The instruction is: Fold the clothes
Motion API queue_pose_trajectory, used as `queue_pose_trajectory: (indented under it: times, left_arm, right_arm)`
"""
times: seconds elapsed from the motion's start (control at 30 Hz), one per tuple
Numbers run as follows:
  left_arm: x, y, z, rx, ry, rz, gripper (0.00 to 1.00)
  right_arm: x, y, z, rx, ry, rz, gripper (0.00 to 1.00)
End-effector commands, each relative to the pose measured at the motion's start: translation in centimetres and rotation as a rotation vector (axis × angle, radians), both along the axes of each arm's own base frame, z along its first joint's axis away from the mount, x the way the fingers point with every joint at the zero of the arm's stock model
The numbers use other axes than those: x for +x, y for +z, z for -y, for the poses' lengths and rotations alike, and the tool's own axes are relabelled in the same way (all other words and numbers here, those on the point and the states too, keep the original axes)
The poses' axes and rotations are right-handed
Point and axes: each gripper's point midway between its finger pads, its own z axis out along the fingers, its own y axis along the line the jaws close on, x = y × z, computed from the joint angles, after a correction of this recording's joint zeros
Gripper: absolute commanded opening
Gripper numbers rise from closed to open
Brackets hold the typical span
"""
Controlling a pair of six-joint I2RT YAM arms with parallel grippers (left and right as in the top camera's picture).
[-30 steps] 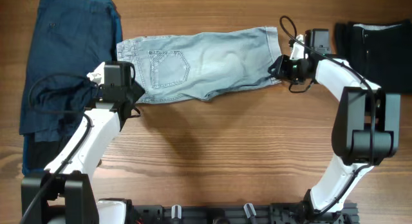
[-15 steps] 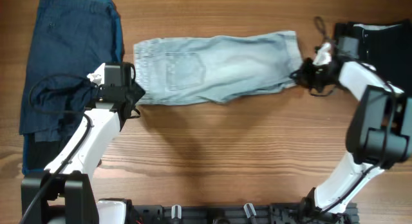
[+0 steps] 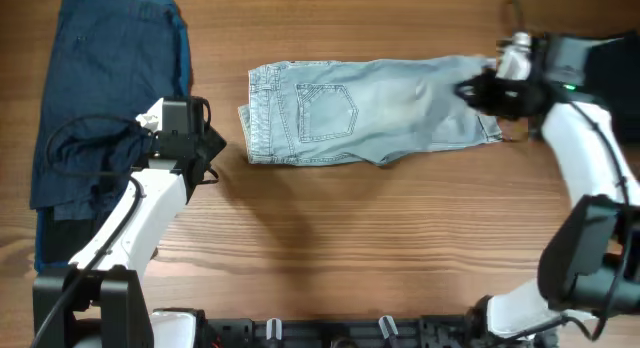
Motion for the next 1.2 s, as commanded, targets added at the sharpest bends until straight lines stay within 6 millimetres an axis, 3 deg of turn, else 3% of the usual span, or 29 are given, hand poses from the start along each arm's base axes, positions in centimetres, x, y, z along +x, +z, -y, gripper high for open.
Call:
queue_pose_trajectory:
  times: [0.0, 0.1, 0.37, 0.5, 0.67, 0.83, 0.87, 0.9, 0.93, 0.97, 1.03, 1.17]
  left_arm:
    - [0.3, 0.3, 0.0, -0.004, -0.001, 0.009, 0.46]
    - [0.3, 0.3, 0.0, -0.004, -0.001, 0.009, 0.46]
    - [0.3, 0.3, 0.0, -0.004, -0.001, 0.009, 0.46]
    - [0.3, 0.3, 0.0, -0.004, -0.001, 0.009, 0.46]
    - [0.4, 0.4, 0.0, -0.005, -0.001, 0.016, 0.46]
    - [0.4, 0.4, 0.0, -0.007, 0.002, 0.018, 0.47]
    - [0.5, 0.4, 0.0, -0.007, 0.002, 0.021, 0.47]
    - [0.5, 0.4, 0.0, -0.007, 0.002, 0.022, 0.47]
    - [0.6, 0.5, 0.0, -0.007, 0.001, 0.025, 0.47]
    - [0.6, 0.5, 0.0, -0.007, 0.001, 0.027, 0.47]
    - [0.7, 0.5, 0.0, -0.007, 0.001, 0.029, 0.47]
    - [0.7, 0.6, 0.0, -0.008, 0.001, 0.031, 0.47]
  right_arm:
    - [-0.6, -0.2, -4.5, -0.070, 0.070, -0.008, 0.04]
    - [-0.5, -0.7, -4.7, -0.108, 0.034, -0.029, 0.04]
    - [-0.2, -0.8, -2.1, -0.108, -0.026, -0.038, 0.04]
    - [0.6, -0.3, 1.3, -0.120, -0.083, -0.001, 0.04]
    - [2.2, 3.4, 5.4, -0.143, -0.045, 0.153, 0.04]
    - [0.7, 2.0, 7.3, -0.171, -0.031, 0.097, 0.04]
    - [0.0, 0.9, 8.0, -0.185, -0.084, 0.022, 0.09]
    - [-0.8, -0.1, 8.9, -0.202, -0.157, -0.061, 0.20]
    - [-1.5, -0.8, 9.4, -0.213, -0.206, -0.118, 0.50]
    - [-2.8, -1.8, 10.7, -0.248, -0.312, -0.220, 0.70]
    - [-4.4, -2.7, 11.9, -0.275, -0.423, -0.320, 0.76]
    - [-4.3, -2.6, 11.8, -0.260, -0.410, -0.314, 0.79]
